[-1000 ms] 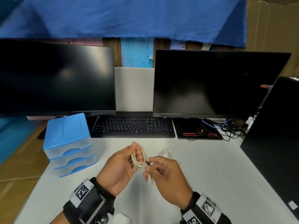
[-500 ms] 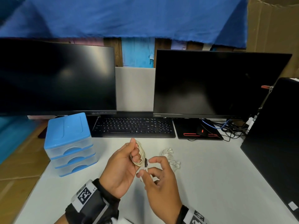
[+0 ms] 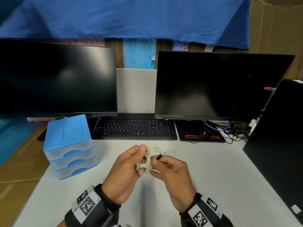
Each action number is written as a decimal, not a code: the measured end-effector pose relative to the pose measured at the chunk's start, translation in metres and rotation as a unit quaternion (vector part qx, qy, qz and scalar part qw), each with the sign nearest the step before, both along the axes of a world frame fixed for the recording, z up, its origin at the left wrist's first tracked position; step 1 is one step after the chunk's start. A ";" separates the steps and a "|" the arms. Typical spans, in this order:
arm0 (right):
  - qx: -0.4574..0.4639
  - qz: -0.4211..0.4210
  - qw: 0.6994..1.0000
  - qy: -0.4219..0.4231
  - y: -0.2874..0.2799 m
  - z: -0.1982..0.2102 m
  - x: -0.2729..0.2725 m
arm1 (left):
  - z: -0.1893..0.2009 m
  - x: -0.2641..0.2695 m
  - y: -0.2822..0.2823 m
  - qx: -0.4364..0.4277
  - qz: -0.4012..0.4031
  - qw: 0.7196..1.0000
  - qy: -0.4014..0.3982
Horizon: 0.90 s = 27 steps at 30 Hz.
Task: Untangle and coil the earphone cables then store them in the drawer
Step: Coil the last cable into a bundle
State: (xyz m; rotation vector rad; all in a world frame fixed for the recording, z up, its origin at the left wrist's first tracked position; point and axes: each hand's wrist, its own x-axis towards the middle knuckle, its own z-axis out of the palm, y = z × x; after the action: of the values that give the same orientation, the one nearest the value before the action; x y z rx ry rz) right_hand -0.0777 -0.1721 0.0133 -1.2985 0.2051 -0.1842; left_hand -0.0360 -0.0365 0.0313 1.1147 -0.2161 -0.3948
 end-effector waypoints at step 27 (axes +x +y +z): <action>0.231 0.222 0.947 0.010 -0.015 0.008 0.003 | 0.001 -0.004 0.002 0.094 -0.013 0.988 -0.125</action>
State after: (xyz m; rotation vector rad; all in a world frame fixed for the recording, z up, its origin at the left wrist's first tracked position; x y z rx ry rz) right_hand -0.0746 -0.1869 0.0212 -0.8502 -0.0325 0.2524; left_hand -0.0397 -0.0344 0.0322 1.3483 -0.4227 -0.3016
